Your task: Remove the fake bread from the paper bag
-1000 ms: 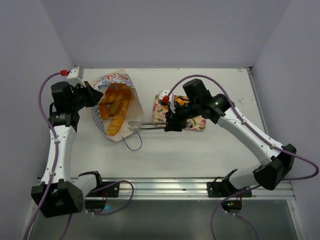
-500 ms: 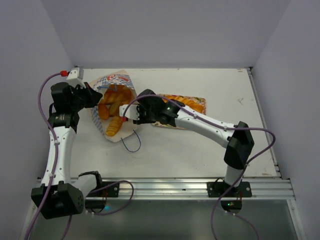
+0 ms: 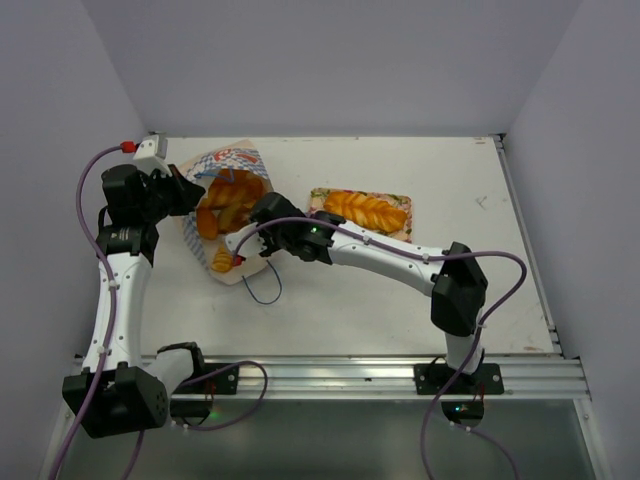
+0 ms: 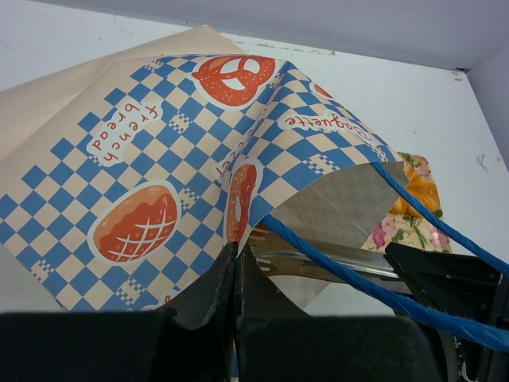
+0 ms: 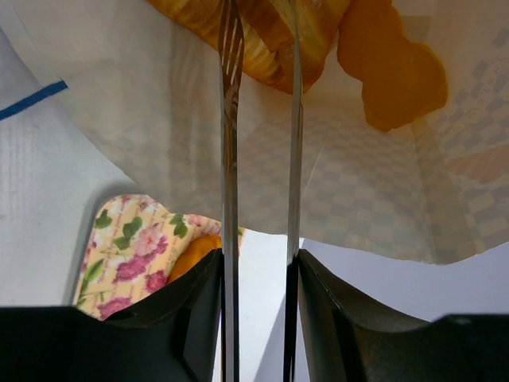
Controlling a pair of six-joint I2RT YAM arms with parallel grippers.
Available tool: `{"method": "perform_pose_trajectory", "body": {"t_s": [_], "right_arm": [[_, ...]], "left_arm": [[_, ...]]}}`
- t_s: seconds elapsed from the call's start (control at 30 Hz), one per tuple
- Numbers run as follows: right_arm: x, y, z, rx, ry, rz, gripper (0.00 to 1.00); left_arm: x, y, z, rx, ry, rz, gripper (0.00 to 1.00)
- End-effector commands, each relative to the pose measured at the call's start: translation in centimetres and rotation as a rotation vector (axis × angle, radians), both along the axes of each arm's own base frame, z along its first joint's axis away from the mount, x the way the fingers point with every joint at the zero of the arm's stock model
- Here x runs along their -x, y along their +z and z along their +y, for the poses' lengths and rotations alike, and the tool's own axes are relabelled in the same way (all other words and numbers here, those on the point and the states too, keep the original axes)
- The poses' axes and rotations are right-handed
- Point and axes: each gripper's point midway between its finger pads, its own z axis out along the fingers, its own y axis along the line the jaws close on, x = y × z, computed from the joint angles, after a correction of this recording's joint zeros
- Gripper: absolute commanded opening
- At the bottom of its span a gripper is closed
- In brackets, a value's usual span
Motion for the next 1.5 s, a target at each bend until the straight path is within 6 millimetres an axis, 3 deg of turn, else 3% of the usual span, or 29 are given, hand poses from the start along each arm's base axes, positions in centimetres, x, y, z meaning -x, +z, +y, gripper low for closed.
{"method": "perform_pose_trajectory", "body": {"t_s": [0.0, 0.23, 0.57, 0.93, 1.03, 1.13, 1.27, 1.47], "right_arm": [[-1.2, 2.9, 0.5, 0.021, 0.019, -0.123, 0.44], [-1.7, 2.5, 0.3, 0.094, 0.030, -0.165, 0.46], [-2.4, 2.0, 2.0, 0.108, 0.033, -0.205, 0.47], [-2.7, -0.1, 3.1, 0.142, 0.037, -0.208, 0.46], [-2.9, -0.3, 3.2, 0.142, 0.030, -0.214, 0.42], [-3.0, -0.4, 3.2, 0.135, 0.021, -0.215, 0.31], [-2.6, 0.6, 3.3, 0.094, 0.023, -0.201, 0.15], [-0.9, 3.2, 2.1, -0.006, 0.023, -0.132, 0.07]], "left_arm": [[-0.2, 2.6, -0.1, -0.009, -0.014, -0.075, 0.00], [-0.3, 2.5, -0.2, -0.004, -0.020, -0.078, 0.00], [-0.3, 2.6, -0.3, -0.001, -0.026, -0.081, 0.00], [-0.3, 2.6, -0.4, 0.005, -0.030, -0.081, 0.00], [-0.4, 2.5, -0.4, 0.006, -0.033, -0.078, 0.00], [-0.4, 2.5, -0.4, 0.007, -0.034, -0.078, 0.00], [-0.4, 2.4, -0.3, 0.007, -0.029, -0.076, 0.00], [-0.7, 2.6, -0.1, 0.003, -0.016, -0.075, 0.00]]}}
